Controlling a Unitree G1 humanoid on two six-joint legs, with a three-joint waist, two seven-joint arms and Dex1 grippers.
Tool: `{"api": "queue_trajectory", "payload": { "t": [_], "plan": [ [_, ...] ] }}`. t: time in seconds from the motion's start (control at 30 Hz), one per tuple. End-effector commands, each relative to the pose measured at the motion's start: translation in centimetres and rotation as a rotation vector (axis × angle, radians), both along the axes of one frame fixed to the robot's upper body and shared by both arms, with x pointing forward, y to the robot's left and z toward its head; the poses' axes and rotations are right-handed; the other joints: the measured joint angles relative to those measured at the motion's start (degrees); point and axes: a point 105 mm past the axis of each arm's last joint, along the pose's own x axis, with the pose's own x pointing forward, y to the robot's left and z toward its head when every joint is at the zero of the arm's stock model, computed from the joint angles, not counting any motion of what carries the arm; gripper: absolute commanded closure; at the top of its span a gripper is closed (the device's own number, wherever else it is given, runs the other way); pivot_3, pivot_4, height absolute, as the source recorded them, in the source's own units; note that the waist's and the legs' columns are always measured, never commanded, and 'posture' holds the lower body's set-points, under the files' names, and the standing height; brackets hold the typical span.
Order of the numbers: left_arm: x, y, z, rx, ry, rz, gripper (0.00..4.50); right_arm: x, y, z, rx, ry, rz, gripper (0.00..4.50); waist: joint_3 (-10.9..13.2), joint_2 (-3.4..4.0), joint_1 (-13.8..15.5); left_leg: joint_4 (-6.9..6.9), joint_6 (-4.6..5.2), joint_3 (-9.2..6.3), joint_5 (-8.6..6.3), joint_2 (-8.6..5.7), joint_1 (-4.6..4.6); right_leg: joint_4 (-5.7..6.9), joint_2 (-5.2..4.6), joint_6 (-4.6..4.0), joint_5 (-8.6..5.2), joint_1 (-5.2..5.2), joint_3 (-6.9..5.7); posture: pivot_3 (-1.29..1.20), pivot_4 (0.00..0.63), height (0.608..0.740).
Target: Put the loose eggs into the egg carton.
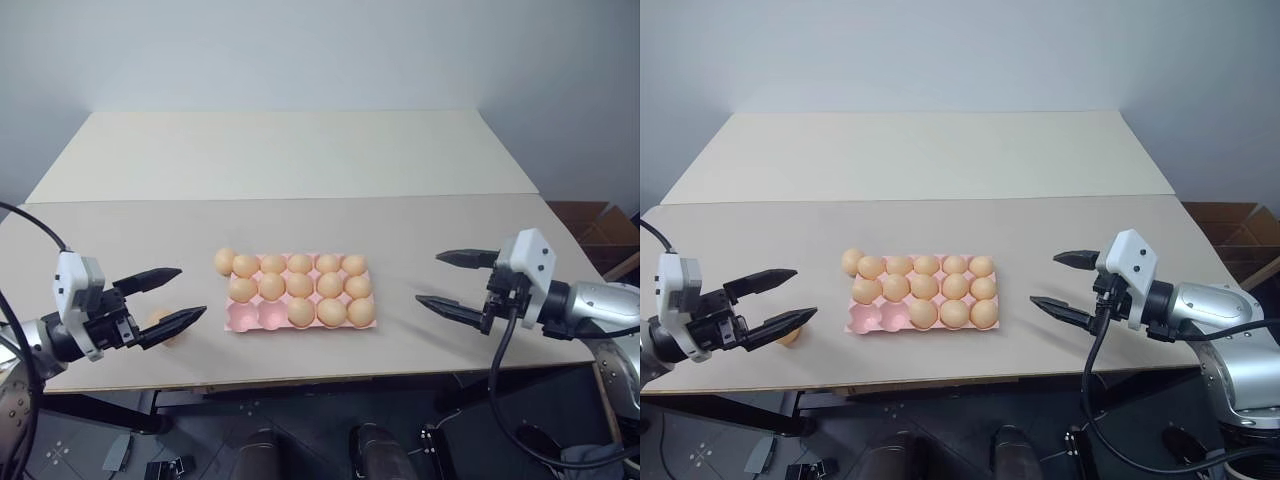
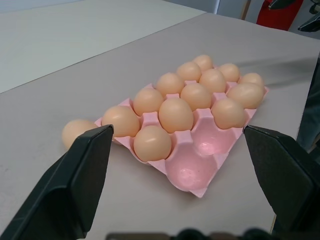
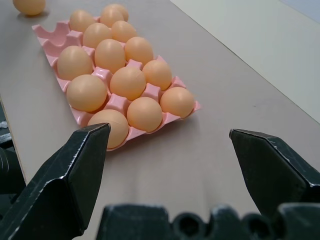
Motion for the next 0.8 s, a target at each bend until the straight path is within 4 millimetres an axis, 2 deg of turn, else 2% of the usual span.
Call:
{"api": "queue_trajectory", "payload": {
  "t": [0.03, 0.2, 0.33, 0.57, 0.8],
  "plan": [
    [-0.4, 0.9, 1.3, 0.045, -0.042, 0.03, 0.0, -0.3, 0.6, 1.2, 0.018, -0.045, 0.056, 0.01, 0.0, 0.0, -0.07, 0.0, 0.0, 0.0, 0.0, 0.0, 0.01, 0.0, 0.0, 0.01, 0.0, 0.0, 0.0, 0.0, 0.15, 0.74],
    [-2.1, 4.4, 1.4, 0.124, 0.02, 0.168, 0.0, -0.8, 1.2, 1.5, 0.01, -0.046, 0.115, 0.01, 0.0, 0.0, -0.24, 0.0, 0.0, 0.02, 0.0, 0.06, 0.05, 0.03, 0.03, -0.17, -0.22, -0.04, 0.01, 0.0, 0.15, 0.74],
    [-3.4, 5.4, -0.6, 0.171, 0.111, 0.222, 0.0, -1.2, 1.7, 1.5, 0.014, -0.044, 0.143, 0.01, 0.0, 0.01, -0.09, -0.01, 0.0, 0.05, 0.0, 0.04, 0.06, 0.05, -0.02, -0.29, -0.31, -0.04, 0.01, 0.0, 0.15, 0.74],
    [-2.8, 5.6, -3.6, 0.201, 0.167, 0.285, 0.0, -1.4, 2.4, 1.6, 0.026, -0.06, 0.162, 0.01, 0.0, 0.0, 0.98, 0.0, -0.01, 0.05, 0.0, 0.03, 0.06, 0.03, -0.07, -0.29, -0.33, -0.01, 0.0, 0.0, 0.15, 0.74],
    [-1.3, 6.2, -4.5, 0.198, 0.178, 0.314, 0.0, -1.8, 3.2, 1.4, 0.049, -0.073, 0.161, 0.01, 0.0, -0.01, 1.03, 0.0, -0.01, 0.04, 0.0, 0.04, 0.02, 0.05, -0.02, -0.41, -0.24, -0.05, -0.02, 0.0, 0.15, 0.74]
  ]
}}
